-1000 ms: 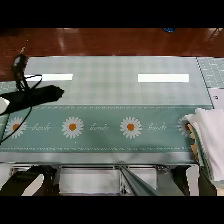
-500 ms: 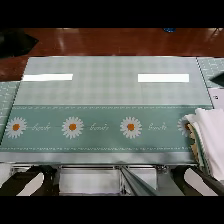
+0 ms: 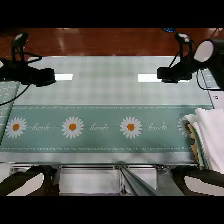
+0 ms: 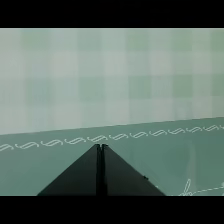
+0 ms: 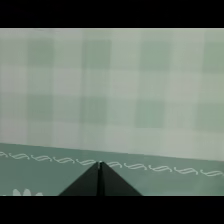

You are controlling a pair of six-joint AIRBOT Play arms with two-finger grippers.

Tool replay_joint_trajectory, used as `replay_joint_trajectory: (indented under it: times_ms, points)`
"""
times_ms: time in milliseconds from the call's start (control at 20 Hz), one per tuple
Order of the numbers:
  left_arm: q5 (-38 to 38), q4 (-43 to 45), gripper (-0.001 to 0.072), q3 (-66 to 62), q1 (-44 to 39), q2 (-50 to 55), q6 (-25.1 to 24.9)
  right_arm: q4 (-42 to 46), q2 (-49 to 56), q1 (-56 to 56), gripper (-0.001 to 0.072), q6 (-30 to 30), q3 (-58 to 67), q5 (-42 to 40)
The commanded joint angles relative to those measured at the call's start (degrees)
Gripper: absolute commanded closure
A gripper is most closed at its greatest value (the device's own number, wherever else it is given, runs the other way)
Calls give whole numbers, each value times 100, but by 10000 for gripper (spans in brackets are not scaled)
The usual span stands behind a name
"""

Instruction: Fold the shirts.

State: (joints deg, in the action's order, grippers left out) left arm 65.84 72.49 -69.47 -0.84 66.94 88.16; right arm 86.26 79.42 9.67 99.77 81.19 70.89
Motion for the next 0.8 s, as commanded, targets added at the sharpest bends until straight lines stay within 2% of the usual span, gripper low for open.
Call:
replay_joint_trajectory:
  times_ms: [0,750]
  points:
    - [72,212,677,101,-26,151,85,273,227,168,691,116,17,63]
    - [105,210,677,101,-26,151,87,264,214,168,691,114,17,74]
